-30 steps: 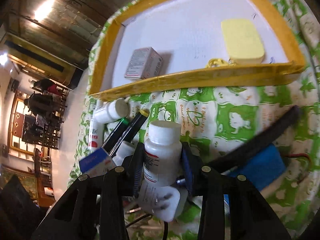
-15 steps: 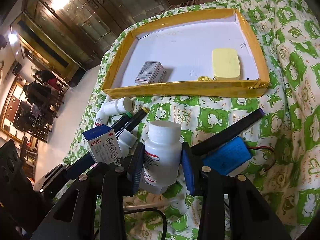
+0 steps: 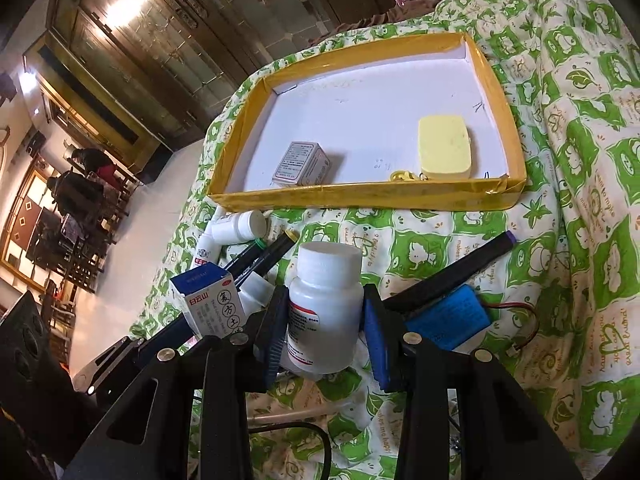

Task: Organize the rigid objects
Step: 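Carry barcode box and pill bottle into the tray and open both tools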

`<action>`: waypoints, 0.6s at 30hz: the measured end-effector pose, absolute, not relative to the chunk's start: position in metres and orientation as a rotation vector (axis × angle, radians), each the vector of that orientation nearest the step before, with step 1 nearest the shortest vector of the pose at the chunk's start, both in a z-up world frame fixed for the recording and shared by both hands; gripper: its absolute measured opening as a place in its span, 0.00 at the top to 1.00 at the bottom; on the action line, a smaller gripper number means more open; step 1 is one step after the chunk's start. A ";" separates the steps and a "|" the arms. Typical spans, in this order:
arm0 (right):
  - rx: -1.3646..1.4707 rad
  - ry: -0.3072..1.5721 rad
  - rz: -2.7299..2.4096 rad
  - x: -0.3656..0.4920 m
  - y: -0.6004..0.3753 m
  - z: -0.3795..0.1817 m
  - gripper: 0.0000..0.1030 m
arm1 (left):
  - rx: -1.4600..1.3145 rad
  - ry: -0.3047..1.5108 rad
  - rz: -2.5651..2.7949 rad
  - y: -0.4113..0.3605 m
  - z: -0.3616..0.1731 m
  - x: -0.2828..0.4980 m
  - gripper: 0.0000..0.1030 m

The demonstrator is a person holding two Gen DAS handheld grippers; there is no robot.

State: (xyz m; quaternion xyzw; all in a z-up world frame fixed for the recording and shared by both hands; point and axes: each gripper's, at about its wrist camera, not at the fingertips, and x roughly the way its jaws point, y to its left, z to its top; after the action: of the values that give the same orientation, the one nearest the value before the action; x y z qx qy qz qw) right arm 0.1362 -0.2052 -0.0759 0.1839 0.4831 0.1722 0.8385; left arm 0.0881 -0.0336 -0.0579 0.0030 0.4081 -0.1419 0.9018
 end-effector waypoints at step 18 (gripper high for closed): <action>0.420 0.983 0.350 0.140 -0.216 -0.063 0.68 | -0.053 0.807 -0.304 -0.024 -0.032 0.106 0.68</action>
State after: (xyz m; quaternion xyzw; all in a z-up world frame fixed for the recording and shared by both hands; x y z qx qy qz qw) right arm 0.1399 -0.2162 -0.0633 0.1992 0.4658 0.1660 0.8460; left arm 0.1063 -0.0242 -0.0321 -0.0257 0.3908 -0.1473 0.9082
